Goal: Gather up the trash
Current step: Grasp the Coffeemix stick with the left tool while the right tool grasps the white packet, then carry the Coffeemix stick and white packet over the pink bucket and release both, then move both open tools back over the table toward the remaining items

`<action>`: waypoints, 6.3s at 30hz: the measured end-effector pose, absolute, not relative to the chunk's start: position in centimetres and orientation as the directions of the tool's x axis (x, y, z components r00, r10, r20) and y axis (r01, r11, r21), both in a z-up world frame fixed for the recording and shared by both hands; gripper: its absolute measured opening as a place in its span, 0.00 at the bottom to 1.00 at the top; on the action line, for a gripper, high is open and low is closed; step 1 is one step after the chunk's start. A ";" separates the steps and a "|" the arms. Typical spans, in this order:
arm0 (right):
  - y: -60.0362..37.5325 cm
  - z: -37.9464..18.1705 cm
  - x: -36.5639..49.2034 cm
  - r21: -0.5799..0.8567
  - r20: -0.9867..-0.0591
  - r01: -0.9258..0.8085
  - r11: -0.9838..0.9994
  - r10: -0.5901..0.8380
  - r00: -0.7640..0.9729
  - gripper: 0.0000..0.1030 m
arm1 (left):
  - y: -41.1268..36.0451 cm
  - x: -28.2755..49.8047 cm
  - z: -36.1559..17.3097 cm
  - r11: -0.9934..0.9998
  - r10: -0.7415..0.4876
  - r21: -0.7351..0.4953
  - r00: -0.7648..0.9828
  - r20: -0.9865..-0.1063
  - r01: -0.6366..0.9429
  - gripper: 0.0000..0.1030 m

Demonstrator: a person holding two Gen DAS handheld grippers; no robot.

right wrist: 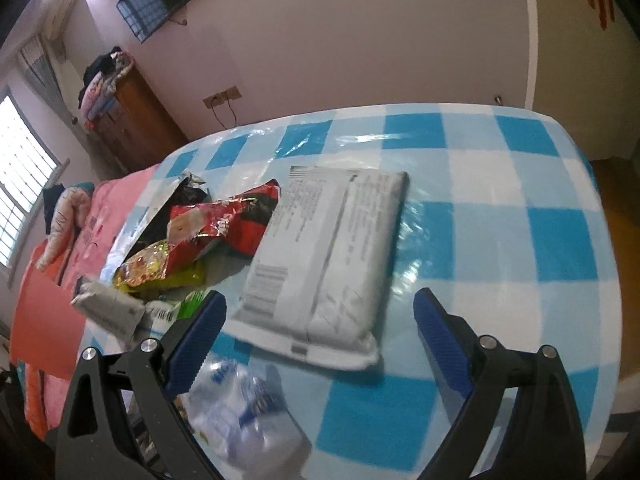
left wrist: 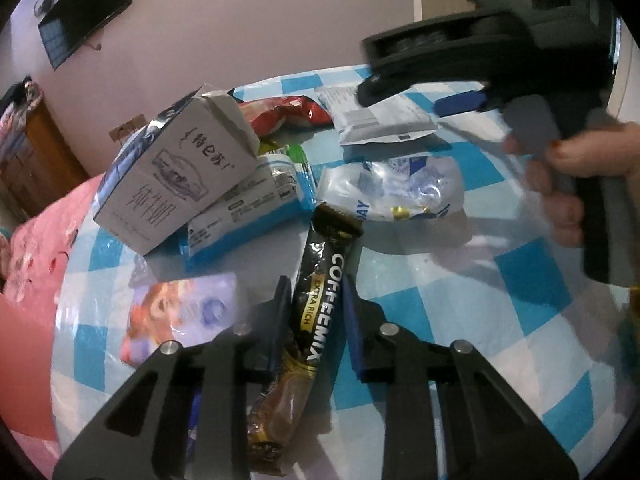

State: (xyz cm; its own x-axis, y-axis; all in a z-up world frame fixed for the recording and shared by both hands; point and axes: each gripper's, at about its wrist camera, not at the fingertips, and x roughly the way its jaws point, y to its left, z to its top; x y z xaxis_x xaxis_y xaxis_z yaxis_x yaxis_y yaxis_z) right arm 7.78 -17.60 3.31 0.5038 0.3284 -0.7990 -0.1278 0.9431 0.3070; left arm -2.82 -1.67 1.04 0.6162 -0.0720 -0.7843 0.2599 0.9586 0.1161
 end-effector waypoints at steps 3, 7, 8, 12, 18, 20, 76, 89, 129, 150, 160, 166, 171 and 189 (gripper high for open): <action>-16.0 3.0 8.8 0.249 -0.820 -0.135 0.959 0.283 0.498 0.91 | -1.0 -2.7 1.2 0.968 -0.104 0.060 0.603 -0.791 0.245 0.26; -14.4 2.4 9.8 0.155 -0.842 -0.123 0.980 0.197 0.502 0.92 | -0.1 -2.6 1.2 0.969 -0.145 0.006 0.589 -0.795 0.247 0.27; -14.2 2.3 10.0 0.132 -0.845 -0.125 0.983 0.178 0.504 0.93 | -0.1 -2.5 1.1 0.967 -0.156 -0.003 0.577 -0.802 0.256 0.29; -13.6 1.8 10.5 0.069 -0.850 -0.136 0.988 0.129 0.511 0.94 | -0.1 -2.3 0.9 0.958 -0.195 -0.036 0.557 -0.807 0.283 0.36; -13.2 1.5 10.1 0.002 -0.837 -0.189 0.982 0.105 0.537 0.83 | -0.3 -2.3 0.7 0.955 -0.211 -0.045 0.561 -0.801 0.294 0.39; -13.3 1.4 9.9 0.009 -0.835 -0.199 0.980 0.117 0.538 0.81 | -0.5 -2.4 0.6 0.957 -0.195 -0.029 0.564 -0.802 0.289 0.36; -4.5 15.0 -5.5 0.083 -0.683 -0.472 0.878 0.395 0.614 0.76 | 15.0 -11.2 15.7 0.999 0.016 -0.015 0.817 -0.577 -0.031 0.23; 9.8 18.8 -6.6 0.080 -0.666 -0.705 0.705 0.564 0.489 0.76 | 26.8 -14.0 18.1 0.964 0.226 0.009 0.801 -0.554 -0.266 0.23; 24.0 19.0 -3.9 0.090 -0.643 -0.770 0.631 0.628 0.439 0.91 | 38.4 -13.0 15.5 0.873 0.405 0.008 0.716 -0.569 -0.487 0.78; 8.8 17.3 -6.8 0.139 -0.628 -0.589 0.796 0.531 0.569 0.93 | 27.1 -12.6 16.6 0.943 0.291 0.024 0.791 -0.539 -0.331 0.88; 2.2 16.2 -7.6 0.164 -0.620 -0.497 0.852 0.481 0.620 0.93 | 21.6 -11.6 15.8 0.971 0.215 0.033 0.809 -0.548 -0.236 0.89; -0.9 14.9 -8.0 0.176 -0.617 -0.454 0.874 0.457 0.641 0.93 | 19.1 -10.9 15.1 0.980 0.184 0.038 0.808 -0.560 -0.196 0.89; -3.3 13.6 -7.9 0.201 -0.620 -0.416 0.887 0.444 0.647 0.93 | 17.1 -10.2 14.3 0.984 0.168 0.054 0.803 -0.572 -0.167 0.89; -10.8 8.6 -8.0 0.218 -0.648 -0.289 0.932 0.360 0.671 0.93 | 11.8 -7.0 10.5 0.995 0.098 0.084 0.764 -0.638 -0.057 0.89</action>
